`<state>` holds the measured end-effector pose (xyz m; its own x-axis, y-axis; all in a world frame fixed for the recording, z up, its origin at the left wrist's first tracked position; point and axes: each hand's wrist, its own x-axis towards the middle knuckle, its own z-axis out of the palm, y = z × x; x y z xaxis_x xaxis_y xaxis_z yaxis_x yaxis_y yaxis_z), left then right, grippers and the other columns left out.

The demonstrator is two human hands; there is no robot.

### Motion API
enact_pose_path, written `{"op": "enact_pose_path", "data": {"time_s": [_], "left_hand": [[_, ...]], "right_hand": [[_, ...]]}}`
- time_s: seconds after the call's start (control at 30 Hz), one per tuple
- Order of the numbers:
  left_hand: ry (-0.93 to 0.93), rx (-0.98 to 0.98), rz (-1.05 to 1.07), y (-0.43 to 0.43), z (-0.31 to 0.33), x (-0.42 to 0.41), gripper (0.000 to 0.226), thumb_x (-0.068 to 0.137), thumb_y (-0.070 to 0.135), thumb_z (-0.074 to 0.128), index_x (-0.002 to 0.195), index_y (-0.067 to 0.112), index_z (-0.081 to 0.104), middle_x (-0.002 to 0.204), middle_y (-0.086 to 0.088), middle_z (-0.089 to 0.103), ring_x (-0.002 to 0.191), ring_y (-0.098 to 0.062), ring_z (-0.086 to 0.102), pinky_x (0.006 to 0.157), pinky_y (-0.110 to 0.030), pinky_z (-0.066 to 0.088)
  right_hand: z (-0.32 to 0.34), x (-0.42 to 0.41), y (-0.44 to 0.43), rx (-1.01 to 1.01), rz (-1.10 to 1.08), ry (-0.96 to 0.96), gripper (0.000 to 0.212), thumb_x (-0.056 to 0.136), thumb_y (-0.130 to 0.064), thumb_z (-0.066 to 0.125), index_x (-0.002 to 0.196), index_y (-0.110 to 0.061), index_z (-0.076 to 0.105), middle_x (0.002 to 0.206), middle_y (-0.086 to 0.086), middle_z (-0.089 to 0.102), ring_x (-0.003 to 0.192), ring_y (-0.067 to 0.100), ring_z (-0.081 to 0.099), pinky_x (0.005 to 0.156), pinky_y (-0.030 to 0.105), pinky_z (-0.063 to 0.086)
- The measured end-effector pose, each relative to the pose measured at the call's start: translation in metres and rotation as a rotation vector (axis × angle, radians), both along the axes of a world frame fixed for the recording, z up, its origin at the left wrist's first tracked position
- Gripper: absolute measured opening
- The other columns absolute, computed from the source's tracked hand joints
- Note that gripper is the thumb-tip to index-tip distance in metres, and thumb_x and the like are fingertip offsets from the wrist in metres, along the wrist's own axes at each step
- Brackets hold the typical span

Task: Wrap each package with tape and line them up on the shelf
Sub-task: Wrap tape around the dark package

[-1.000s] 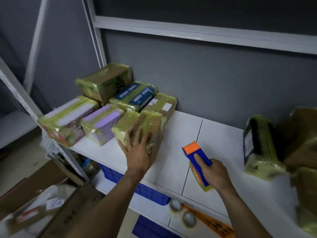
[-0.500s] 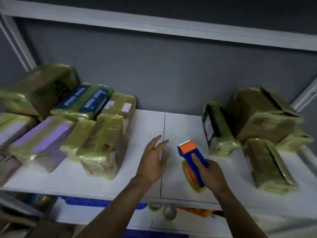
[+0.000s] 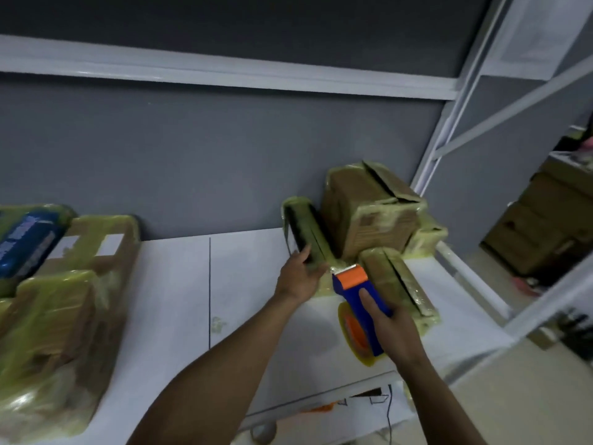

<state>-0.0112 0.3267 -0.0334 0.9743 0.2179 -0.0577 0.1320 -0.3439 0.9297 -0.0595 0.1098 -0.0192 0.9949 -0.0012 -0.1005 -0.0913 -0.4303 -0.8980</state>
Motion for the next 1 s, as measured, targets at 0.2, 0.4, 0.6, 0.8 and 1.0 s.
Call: {"op": "enact_pose_path", "data": {"time_s": [0.2, 0.4, 0.6, 0.8, 1.0], "left_hand": [[0.103, 0.015, 0.109, -0.009, -0.023, 0.015, 0.083, 0.091, 0.061, 0.063, 0.159, 0.028, 0.027, 0.159, -0.002, 0.042, 0.142, -0.029, 0.044, 0.114, -0.048, 0.040], [-0.017, -0.075, 0.153, 0.033, -0.024, -0.038, 0.038, 0.094, 0.032, 0.070, 0.129, 0.043, 0.063, 0.126, 0.015, 0.066, 0.109, -0.006, 0.066, 0.090, -0.019, 0.052], [-0.116, -0.121, 0.471, 0.116, -0.018, -0.136, 0.037, 0.083, 0.019, 0.070, 0.093, 0.055, 0.073, 0.108, 0.035, 0.068, 0.101, 0.014, 0.063, 0.079, 0.000, 0.044], [-0.106, 0.393, 0.465, 0.129, -0.019, -0.170, 0.049, 0.067, 0.046, 0.092, 0.110, 0.027, 0.078, 0.126, 0.016, 0.059, 0.138, -0.010, 0.044, 0.122, -0.035, 0.028], [-0.035, 0.470, 0.322, 0.142, -0.014, -0.187, 0.066, 0.071, 0.047, 0.089, 0.131, 0.032, 0.066, 0.150, 0.008, 0.048, 0.141, -0.014, 0.039, 0.120, -0.024, 0.027]], "right_hand": [[0.005, 0.017, -0.013, -0.012, -0.011, 0.007, 0.066, 0.079, -0.076, 0.061, 0.070, -0.011, 0.070, 0.058, 0.003, 0.068, 0.050, 0.014, 0.061, 0.054, 0.028, 0.042], [0.013, 0.024, 0.010, -0.031, 0.041, -0.016, 0.074, 0.069, -0.083, 0.060, 0.077, -0.011, 0.075, 0.065, 0.002, 0.073, 0.053, 0.011, 0.066, 0.054, 0.027, 0.047], [0.016, 0.015, 0.053, -0.068, 0.256, -0.063, 0.085, 0.072, -0.092, 0.056, 0.072, -0.008, 0.064, 0.059, 0.007, 0.067, 0.047, 0.016, 0.061, 0.053, 0.031, 0.044], [0.015, 0.001, 0.093, -0.056, 0.429, -0.046, 0.065, 0.080, -0.078, 0.059, 0.069, -0.014, 0.064, 0.060, 0.004, 0.068, 0.052, 0.018, 0.065, 0.058, 0.033, 0.050], [0.044, 0.004, 0.120, -0.028, 0.527, -0.136, 0.067, 0.082, -0.075, 0.062, 0.074, -0.010, 0.069, 0.067, 0.008, 0.072, 0.063, 0.025, 0.071, 0.061, 0.033, 0.051]]}}
